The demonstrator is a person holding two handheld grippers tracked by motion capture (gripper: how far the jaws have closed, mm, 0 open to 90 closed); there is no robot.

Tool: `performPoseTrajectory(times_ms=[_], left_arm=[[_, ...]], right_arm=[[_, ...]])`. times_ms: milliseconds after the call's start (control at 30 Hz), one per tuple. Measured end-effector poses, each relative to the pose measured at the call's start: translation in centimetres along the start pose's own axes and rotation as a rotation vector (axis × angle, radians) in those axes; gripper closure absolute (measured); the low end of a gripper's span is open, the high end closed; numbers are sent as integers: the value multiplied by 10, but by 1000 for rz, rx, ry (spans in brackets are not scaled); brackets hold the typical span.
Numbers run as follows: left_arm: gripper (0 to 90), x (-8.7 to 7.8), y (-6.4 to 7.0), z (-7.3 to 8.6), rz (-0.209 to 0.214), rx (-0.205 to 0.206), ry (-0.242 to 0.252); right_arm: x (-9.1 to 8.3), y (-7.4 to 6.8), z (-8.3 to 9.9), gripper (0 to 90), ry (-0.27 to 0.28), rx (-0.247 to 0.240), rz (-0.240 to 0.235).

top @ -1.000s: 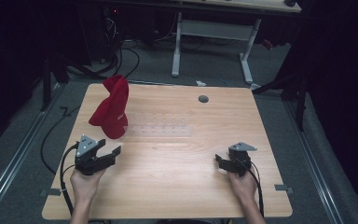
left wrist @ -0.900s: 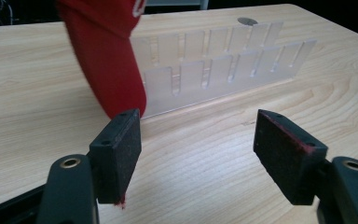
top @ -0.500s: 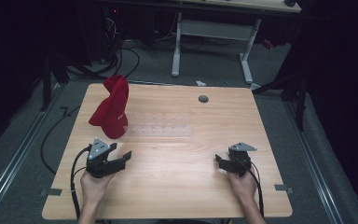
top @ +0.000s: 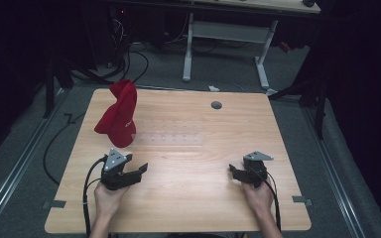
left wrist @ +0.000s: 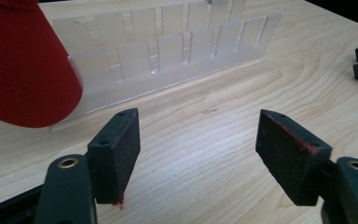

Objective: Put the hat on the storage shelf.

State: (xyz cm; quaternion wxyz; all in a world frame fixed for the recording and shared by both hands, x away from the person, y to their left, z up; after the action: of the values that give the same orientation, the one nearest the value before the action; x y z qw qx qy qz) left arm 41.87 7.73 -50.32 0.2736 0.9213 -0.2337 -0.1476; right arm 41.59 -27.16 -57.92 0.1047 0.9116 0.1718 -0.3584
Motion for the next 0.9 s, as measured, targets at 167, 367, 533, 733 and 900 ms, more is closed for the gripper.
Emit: performPoseTrajectory(times_ms=[167,367,533,733,900], left_arm=[[292,10,-4,12,-13,18,-35],[287,21,-12,24,-53,42,-69],[284,30,-18,30,-69,49,-83],[278,38,-27,40,-116,90,-104],[225,42,-37,51,-164,124,-136]], right_arm=[[0,0,0,343,0,0,0],[0,0,0,343,0,0,0],[0,0,0,342,0,0,0],[0,0,0,340,0,-2,-1],[0,0,0,340,0,-2,-1]])
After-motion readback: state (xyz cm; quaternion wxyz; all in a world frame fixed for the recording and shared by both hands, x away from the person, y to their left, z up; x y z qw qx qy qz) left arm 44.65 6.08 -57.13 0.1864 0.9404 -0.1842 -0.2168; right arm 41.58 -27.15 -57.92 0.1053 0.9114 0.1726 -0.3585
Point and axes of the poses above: each handheld gripper's, and its own axes: x roughly forward along the jaws, z roughly out of its underside, y roughly to its right, the point moved 7 cm from there along x, roughly forward along the jaws, and after that the axes turned 4 degrees about -x, right-handed, at the moved point
